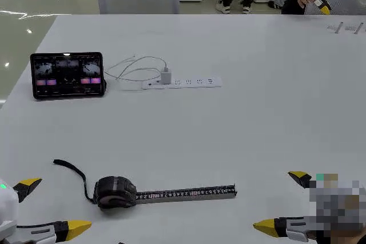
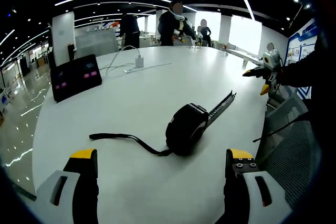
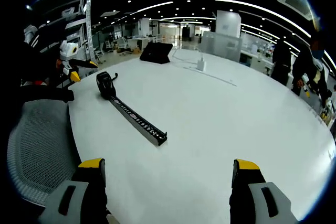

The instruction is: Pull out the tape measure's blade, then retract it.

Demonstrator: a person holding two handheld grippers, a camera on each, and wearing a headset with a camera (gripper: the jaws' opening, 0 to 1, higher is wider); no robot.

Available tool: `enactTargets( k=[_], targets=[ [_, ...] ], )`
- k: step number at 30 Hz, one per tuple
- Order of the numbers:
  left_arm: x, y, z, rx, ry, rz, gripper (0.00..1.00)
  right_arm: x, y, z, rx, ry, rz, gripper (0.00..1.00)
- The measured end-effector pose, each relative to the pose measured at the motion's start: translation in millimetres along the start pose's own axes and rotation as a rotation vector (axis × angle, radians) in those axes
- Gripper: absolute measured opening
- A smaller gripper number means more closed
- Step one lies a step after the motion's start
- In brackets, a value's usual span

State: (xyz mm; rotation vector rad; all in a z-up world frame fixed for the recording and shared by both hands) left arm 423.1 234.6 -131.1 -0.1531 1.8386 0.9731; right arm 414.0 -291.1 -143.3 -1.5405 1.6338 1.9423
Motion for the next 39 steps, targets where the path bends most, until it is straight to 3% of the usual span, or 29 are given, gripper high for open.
enactTargets(
  k=[11,17,39],
  targets=[
    [0.9,8.2,-10.5,-0.007,0.017,-0.026,0.99,3.0,14.0,12.7,-0.004,-0.026,-0.015,0.99],
    [4.7,8.3,-19.8,0.007,0.015,-0.013,0.99,9.9,21.7,11.7,0.003,-0.034,-0.014,0.99],
    [5.6,8.1,-21.5,-0.002,0.025,-0.016,0.99,14.7,28.3,9.3,0.004,-0.012,-0.007,0.99]
  ],
)
Point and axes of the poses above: the centre of the closed fingertips' face, and the gripper's own axes: y roughly backward along the fingers, z roughly to its left, x roughly out of its underside, the point moved 10 cm from there along y, roughly backward along the fingers, and after that the axes turned 12 degrees about x, right-handed, at the moved point
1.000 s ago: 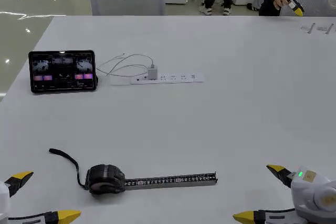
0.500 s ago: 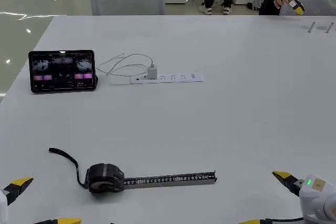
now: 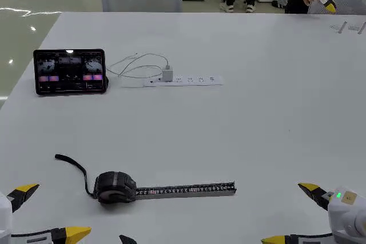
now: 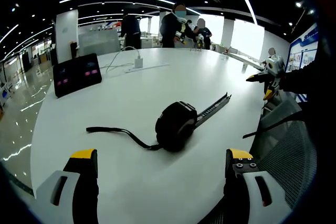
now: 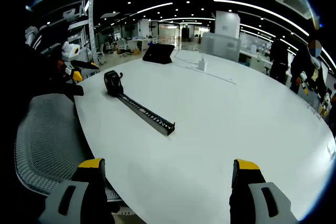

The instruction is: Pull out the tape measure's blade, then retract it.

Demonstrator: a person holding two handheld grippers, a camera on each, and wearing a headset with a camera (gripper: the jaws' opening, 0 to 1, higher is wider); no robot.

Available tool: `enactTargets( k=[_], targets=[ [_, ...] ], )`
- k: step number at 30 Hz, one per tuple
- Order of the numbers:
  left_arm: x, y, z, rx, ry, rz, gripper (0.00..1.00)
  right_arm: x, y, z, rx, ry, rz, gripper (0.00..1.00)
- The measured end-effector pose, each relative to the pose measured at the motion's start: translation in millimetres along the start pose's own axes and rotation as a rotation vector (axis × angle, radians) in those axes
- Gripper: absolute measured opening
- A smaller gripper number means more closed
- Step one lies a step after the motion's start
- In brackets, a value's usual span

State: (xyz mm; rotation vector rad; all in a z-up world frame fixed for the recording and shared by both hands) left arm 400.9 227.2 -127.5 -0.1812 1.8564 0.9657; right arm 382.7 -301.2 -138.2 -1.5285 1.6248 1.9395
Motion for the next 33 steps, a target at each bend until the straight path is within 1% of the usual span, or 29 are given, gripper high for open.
enactTargets(
  k=[5,7,9,11,12,13,14,16,18,20,25,27,29,31,33],
  targets=[
    [0.0,-0.8,-0.2,-0.003,0.006,-0.001,0.99,0.1,1.2,-0.7,0.0,0.003,0.004,0.99],
    [-1.0,-1.5,0.5,-0.016,0.014,0.001,0.99,-0.4,1.9,-1.0,-0.001,0.008,0.008,0.99],
    [-2.8,-2.7,0.5,-0.018,0.035,-0.003,0.99,-0.1,1.8,-2.5,0.001,0.008,0.01,0.99],
    [-5.0,-4.9,-0.4,-0.024,0.041,-0.005,0.99,-1.4,1.4,-3.3,0.004,0.011,0.013,0.99],
    [-5.7,-6.1,-1.0,-0.029,0.039,-0.003,0.99,-2.2,1.2,-3.7,0.005,0.013,0.013,0.99],
    [-5.7,-7.6,-0.3,-0.054,0.022,0.019,0.99,-3.5,0.1,-4.7,0.001,0.012,0.008,0.99],
    [-5.7,-8.8,-0.2,-0.065,0.015,0.033,0.99,-4.8,-0.4,-5.1,-0.004,0.013,0.007,0.99],
    [-7.3,-12.0,-1.0,-0.064,0.021,0.029,0.99,-7.8,-1.8,-6.6,-0.006,0.033,0.016,0.99],
    [-9.1,-15.4,-2.3,-0.071,0.023,0.033,0.99,-12.1,-2.6,-8.8,-0.01,0.041,0.014,0.99],
    [-11.7,-18.1,-5.5,-0.064,0.022,0.029,0.99,-14.9,-3.8,-11.0,-0.013,0.052,0.017,0.99],
    [-19.7,-28.4,-14.8,-0.051,0.027,0.031,0.99,-22.7,-9.4,-16.3,-0.041,0.099,0.036,0.99],
    [-21.5,-32.4,-16.7,-0.049,0.039,0.029,0.99,-25.1,-12.6,-18.1,-0.055,0.124,0.056,0.99],
    [-22.6,-36.6,-15.4,-0.059,0.049,0.021,0.99,-27.7,-15.3,-19.2,-0.077,0.164,0.074,0.99],
    [-24.5,-39.8,-17.9,-0.073,0.043,0.017,0.99,-29.7,-18.7,-20.9,-0.096,0.192,0.095,0.99],
    [-26.3,-43.8,-19.8,-0.079,0.05,0.013,0.99,-32.4,-22.1,-22.4,-0.112,0.208,0.108,0.99]
  ],
)
Point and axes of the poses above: the centre of the closed fingertips' face, and the gripper's own axes: y roughly backward along the fingers, z roughly to its left, x roughly out of its underside, the point moved 10 cm from there along y, roughly backward along the fingers, and after that the axes turned 12 degrees about x, right-handed, at the moved point
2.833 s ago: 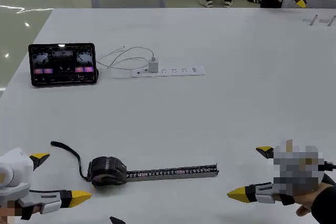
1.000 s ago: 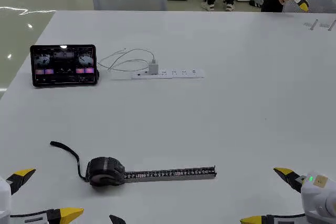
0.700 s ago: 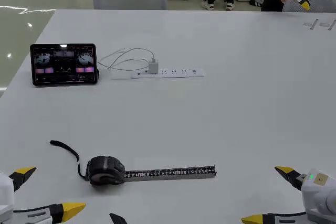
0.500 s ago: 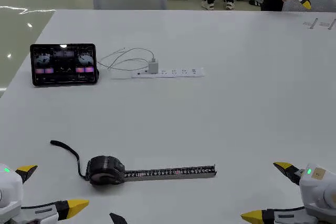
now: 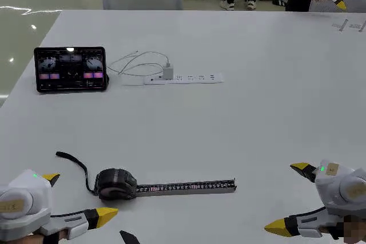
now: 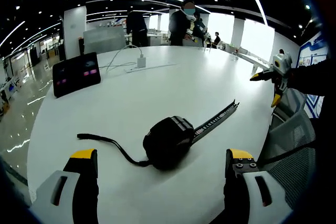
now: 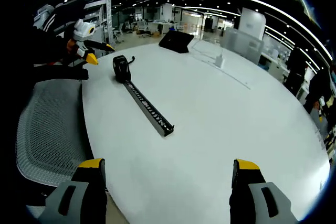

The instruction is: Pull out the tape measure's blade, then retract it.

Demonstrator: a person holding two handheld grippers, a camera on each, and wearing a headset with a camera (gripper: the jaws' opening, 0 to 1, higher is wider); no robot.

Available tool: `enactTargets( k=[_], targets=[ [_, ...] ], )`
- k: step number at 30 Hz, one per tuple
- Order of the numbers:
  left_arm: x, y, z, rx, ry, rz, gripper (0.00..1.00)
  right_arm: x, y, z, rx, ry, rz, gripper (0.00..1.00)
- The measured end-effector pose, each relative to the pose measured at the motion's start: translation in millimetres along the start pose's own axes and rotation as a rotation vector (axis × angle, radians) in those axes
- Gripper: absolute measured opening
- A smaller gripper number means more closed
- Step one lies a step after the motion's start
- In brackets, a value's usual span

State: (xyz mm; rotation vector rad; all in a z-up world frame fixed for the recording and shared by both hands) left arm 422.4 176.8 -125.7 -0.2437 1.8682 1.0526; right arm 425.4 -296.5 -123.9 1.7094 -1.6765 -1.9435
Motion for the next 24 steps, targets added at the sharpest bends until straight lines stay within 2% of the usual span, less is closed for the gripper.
enactTargets(
  k=[7,8,14,24],
  targets=[
    [-3.7,-12.9,-6.3,0.001,0.047,-0.018,0.99,-10.6,-12.4,-5.2,-0.058,0.055,0.023,0.99],
    [-4.3,-15.3,-7.1,-0.015,0.051,-0.019,0.99,-13.4,-14.4,-5.3,-0.071,0.064,0.028,0.99],
    [-6.8,-22.3,-6.7,-0.011,0.039,-0.017,0.99,-21.7,-25.4,-6.2,-0.127,0.102,0.047,0.99],
    [-7.5,-35.2,-13.7,-0.02,0.034,-0.013,0.99,-36.3,-43.1,-8.1,-0.197,0.18,0.073,0.99]
  ],
)
Point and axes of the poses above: the centre of the closed fingertips' face, and the gripper's own axes: y roughly backward along the fingers, z roughly to its left, x roughly out of its underside, the point moved 10 cm from there along y, roughly backward along the fingers, and after that the axes turned 12 degrees about x, right-handed, at the moved point
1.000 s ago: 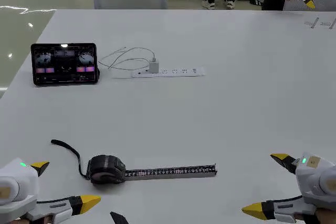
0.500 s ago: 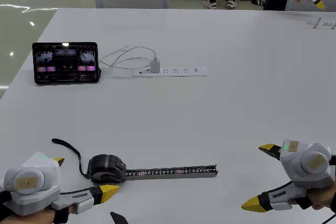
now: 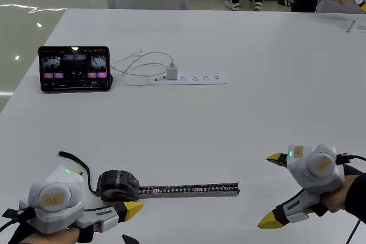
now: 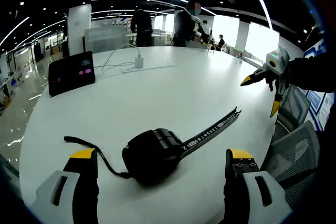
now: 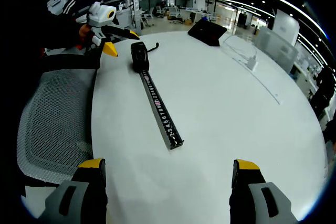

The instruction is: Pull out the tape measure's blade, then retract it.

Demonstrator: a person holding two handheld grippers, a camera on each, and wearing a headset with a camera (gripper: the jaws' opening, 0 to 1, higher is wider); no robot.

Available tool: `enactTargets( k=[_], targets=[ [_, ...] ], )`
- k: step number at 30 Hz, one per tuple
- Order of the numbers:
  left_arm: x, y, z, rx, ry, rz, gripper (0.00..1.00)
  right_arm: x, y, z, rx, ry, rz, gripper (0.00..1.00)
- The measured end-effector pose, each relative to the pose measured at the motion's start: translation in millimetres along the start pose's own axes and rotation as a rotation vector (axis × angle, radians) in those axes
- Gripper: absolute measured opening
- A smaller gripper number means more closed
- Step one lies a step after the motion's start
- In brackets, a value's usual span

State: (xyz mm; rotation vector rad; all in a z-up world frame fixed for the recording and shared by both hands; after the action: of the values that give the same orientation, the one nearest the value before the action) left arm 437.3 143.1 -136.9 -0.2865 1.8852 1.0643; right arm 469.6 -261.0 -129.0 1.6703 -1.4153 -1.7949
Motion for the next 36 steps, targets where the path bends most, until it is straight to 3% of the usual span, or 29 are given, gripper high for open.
enactTargets(
  k=[14,23,28,36],
  targets=[
    [-0.5,-6.0,1.7,-0.099,0.079,-0.05,0.99,-17.3,-23.0,-14.9,-0.072,0.12,0.031,0.97],
    [2.7,-15.6,-2.3,-0.13,0.042,-0.052,0.99,-16.8,-42.8,-17.6,-0.115,0.188,0.066,0.94],
    [1.2,-18.3,-1.0,-0.154,0.063,-0.089,0.99,-14.6,-51.5,-19.1,-0.133,0.204,0.085,0.89],
    [5.5,-22.8,1.0,-0.178,0.087,-0.11,0.99,-14.1,-65.0,-20.2,-0.154,0.248,0.09,0.7]
  ],
)
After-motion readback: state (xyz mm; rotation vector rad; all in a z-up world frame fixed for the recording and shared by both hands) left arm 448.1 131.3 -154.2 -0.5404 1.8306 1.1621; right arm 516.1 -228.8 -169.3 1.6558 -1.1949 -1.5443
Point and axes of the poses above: the centre of the closed fingertips' face, and the gripper's own axes: y roughly backward along the fingers, z roughly to its left, x roughly out of its underside, the point moved 10 cm from there along y, roughly backward along the fingers, and after that the axes turned 12 degrees about x, right-handed, at the moved point
